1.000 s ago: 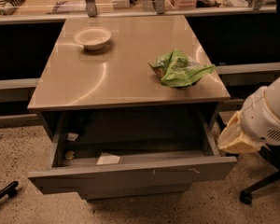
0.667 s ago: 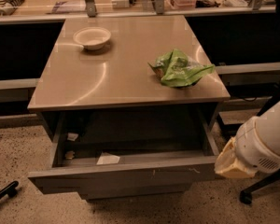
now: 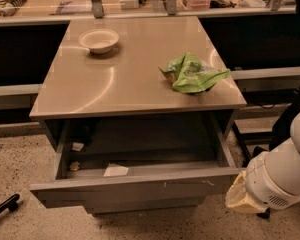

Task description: Close top drawer

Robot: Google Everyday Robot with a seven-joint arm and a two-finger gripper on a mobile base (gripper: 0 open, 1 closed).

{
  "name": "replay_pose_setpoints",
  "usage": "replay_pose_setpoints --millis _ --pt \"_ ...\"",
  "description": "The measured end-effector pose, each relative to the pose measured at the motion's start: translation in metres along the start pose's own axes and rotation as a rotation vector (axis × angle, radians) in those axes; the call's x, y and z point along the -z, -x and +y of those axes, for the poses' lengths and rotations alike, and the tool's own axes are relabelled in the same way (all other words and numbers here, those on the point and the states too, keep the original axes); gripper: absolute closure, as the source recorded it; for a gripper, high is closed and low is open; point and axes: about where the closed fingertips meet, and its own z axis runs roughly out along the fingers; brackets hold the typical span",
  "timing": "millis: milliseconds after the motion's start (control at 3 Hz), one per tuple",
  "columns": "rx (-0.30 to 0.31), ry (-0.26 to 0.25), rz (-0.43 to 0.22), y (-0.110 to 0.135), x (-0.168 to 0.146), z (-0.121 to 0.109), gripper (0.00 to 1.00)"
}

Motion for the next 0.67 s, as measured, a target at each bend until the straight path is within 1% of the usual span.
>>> replay_pose_setpoints --millis 333,667 --pt "0.034 0.001 0.011 -0.005 -0.015 -0.003 1.00" --pt "0.111 -0.046 -0.017 0.004 -0.035 -0.008 1.00"
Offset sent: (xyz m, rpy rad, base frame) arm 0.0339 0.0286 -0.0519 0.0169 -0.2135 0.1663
